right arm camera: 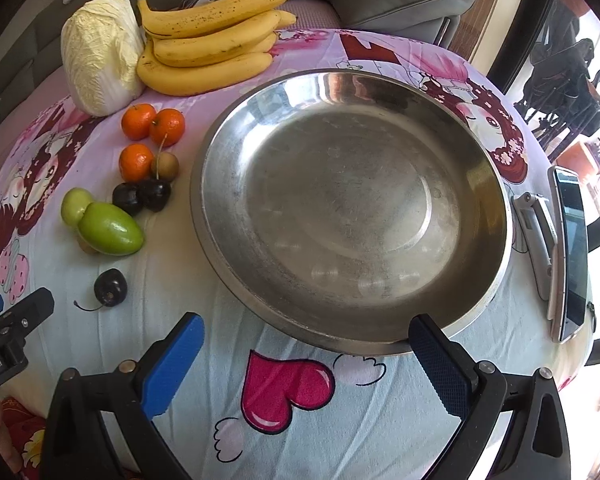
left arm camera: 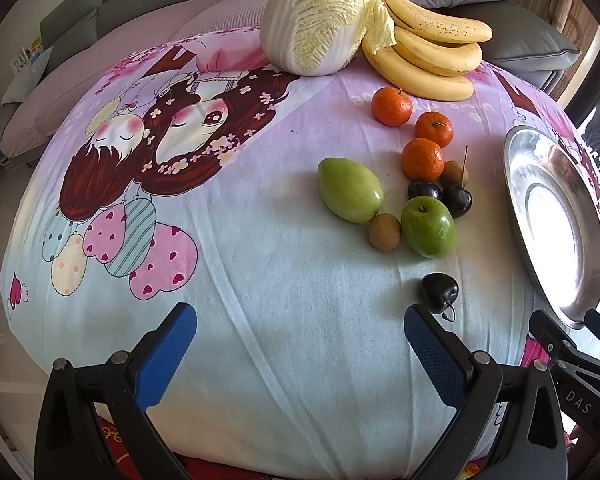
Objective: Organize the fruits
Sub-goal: 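Move the right gripper to the black cherry while the left gripper approaches the green mango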
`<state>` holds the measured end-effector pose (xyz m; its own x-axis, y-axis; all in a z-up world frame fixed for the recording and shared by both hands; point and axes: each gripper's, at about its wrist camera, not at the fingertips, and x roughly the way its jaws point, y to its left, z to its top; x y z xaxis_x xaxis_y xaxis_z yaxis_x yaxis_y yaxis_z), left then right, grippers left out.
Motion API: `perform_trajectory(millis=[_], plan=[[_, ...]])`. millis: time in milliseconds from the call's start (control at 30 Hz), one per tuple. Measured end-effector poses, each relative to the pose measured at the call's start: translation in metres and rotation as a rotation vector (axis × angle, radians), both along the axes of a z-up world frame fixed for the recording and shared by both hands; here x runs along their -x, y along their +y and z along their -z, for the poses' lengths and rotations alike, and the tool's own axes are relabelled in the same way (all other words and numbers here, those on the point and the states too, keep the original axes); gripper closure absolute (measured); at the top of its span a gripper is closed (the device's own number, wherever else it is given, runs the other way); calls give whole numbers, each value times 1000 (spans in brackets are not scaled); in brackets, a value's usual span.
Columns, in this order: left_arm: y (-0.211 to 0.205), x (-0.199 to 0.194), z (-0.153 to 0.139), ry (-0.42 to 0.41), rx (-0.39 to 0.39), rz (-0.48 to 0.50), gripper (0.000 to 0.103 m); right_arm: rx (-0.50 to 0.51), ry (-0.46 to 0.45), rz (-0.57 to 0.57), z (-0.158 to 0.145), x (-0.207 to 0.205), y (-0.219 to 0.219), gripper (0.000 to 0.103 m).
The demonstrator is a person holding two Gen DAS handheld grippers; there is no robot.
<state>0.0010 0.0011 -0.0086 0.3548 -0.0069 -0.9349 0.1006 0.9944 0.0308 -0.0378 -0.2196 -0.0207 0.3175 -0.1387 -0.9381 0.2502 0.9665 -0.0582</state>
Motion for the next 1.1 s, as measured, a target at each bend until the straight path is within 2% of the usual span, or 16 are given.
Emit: perform_trajectory(millis=[133,333,400,500,600,667,733,800,1100], plan=[[7,-4,3,48,12,-28,0,-1,0,-47,-2,-2,9,0],[19,-12,5,108,83,-62,0,-44,-1,-109,-11,-11,19,0],[21,-17,4,123,110,-65,0,-101,21,-123,-13,-16,20,0],[24,-24,0,119,135,-52,0,-137,34,-155,-15,-23,25,0],[26,-31,-8,60,183,-12,0,-191,41,-199,-20,-28,34,0],[24,-38,-8,86,229,39,0,-219,46,-216,-21,-33,41,0],[18,-45,-6,138,224,78,0,-248,59,-232,-20,-38,47,0],[15,-51,-4,165,187,111,0,-268,99,-249,-17,-45,53,0],[15,-83,5,306,152,113,0,-320,220,-258,2,-77,76,0]])
